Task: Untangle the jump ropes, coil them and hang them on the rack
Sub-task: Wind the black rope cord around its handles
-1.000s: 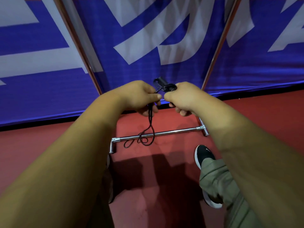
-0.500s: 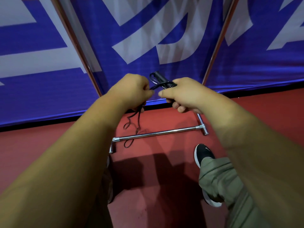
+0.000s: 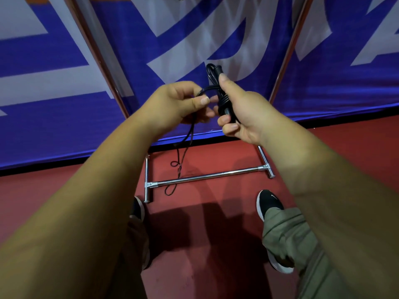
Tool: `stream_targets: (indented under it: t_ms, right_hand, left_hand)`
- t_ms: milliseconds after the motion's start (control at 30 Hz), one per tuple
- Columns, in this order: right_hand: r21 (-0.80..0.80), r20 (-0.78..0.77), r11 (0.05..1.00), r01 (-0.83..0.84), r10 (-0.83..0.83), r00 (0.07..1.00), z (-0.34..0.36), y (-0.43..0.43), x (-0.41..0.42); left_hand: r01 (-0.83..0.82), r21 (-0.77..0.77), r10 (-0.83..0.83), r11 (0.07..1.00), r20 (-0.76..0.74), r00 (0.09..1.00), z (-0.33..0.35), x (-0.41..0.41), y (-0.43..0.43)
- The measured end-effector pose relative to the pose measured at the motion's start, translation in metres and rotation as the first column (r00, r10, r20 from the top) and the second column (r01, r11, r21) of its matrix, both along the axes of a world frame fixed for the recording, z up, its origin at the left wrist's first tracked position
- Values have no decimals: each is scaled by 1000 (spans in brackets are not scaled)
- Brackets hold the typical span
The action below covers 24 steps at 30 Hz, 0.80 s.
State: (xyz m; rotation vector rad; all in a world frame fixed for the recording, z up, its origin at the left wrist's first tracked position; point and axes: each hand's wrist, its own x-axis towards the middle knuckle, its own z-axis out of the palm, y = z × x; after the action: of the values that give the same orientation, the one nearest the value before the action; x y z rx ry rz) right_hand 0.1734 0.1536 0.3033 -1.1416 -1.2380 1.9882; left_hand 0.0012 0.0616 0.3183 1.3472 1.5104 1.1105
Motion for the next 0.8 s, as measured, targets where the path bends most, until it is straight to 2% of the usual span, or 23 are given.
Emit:
stream_targets:
  t_ms: [100, 200, 267, 433, 633, 800]
  right_hand:
    - [20, -18, 1000, 8, -8, 1000, 1, 0, -1]
    - [41, -32, 999, 18, -17, 999, 3, 0, 0]
    - [56, -67, 998, 14, -11, 998, 8, 0, 1]
    - [97, -151, 995, 11, 4, 989, 14, 1, 1]
    - [115, -153, 993, 10, 8, 988, 13, 2, 2]
    - [114, -132, 993, -28, 43, 990, 11, -1, -1]
  left_hand:
    - [33, 24, -35, 999, 83, 996, 2, 2, -2]
    - [18, 54, -23, 998, 94, 995, 1, 1, -2]
    - [11, 98, -15, 995, 44, 999, 5, -1, -3]
    - [-3, 220, 53, 976, -225, 973, 17, -1, -4]
    - [-100, 348, 216, 932, -316, 924, 22, 3, -2]
    - [-124, 400, 289, 908, -385, 877, 26, 4, -2]
